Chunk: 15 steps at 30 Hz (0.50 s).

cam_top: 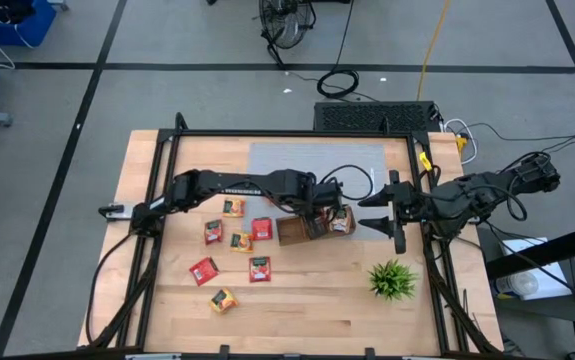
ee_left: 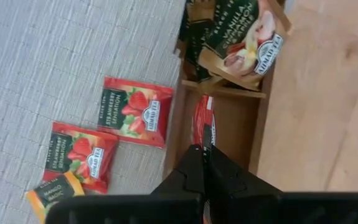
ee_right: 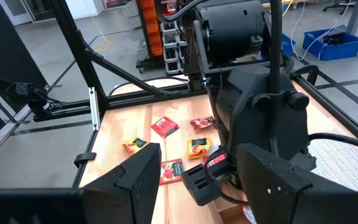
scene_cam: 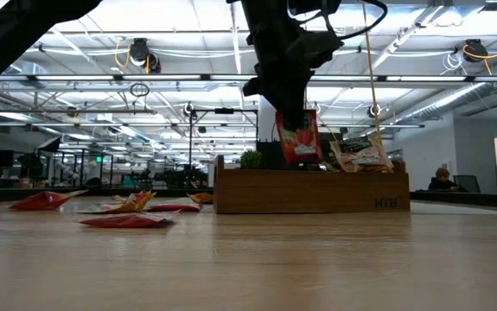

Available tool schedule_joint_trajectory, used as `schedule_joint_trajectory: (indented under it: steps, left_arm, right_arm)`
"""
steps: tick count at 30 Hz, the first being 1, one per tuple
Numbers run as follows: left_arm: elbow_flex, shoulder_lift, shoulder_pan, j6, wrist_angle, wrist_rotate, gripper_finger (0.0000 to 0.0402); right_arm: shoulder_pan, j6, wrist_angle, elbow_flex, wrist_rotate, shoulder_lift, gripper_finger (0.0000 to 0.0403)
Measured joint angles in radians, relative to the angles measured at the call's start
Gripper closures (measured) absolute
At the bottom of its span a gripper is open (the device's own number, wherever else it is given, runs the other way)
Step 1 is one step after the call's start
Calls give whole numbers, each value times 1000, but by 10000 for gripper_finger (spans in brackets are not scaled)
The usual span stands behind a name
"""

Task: Pick & Place Tea
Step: Put the red tea bag into the middle section of the wooden organizer

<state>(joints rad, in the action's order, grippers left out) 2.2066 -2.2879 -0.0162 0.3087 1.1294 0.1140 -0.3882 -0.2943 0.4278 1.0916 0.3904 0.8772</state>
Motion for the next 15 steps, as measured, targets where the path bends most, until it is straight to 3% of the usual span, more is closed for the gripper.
schedule_joint_trajectory:
  steps: [15]
  left_arm:
    - [-124,1,1,26,-69,-27,396]
  right_arm:
    - [0,0,-6,0,0,0,206]
